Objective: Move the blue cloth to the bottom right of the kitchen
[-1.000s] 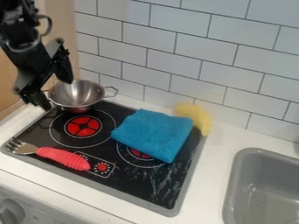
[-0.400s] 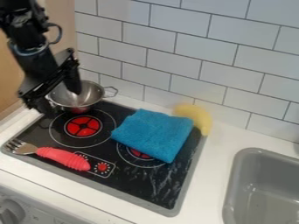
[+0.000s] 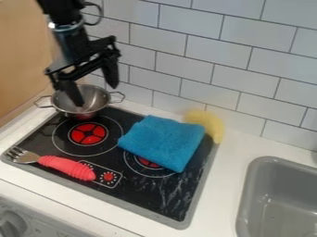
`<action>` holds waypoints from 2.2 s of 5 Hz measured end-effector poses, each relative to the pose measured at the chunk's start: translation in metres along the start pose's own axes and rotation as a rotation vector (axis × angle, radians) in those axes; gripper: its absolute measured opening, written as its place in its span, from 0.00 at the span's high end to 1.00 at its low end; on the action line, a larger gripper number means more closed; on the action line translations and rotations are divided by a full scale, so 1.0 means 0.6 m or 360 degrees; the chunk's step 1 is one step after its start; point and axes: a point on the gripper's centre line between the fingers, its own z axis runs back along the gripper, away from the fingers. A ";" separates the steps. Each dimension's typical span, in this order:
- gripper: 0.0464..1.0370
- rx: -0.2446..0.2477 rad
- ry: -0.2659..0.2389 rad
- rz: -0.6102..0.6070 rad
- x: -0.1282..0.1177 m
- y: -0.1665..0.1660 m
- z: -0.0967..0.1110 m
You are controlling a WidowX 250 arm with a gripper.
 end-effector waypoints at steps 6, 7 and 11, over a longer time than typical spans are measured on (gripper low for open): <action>0.04 0.0247 0.0228 -0.0680 -0.059 -0.113 -0.104; 0.04 0.0294 0.0217 -0.0733 -0.068 -0.116 -0.111; 0.04 0.0353 0.0103 -0.0783 -0.053 -0.116 -0.130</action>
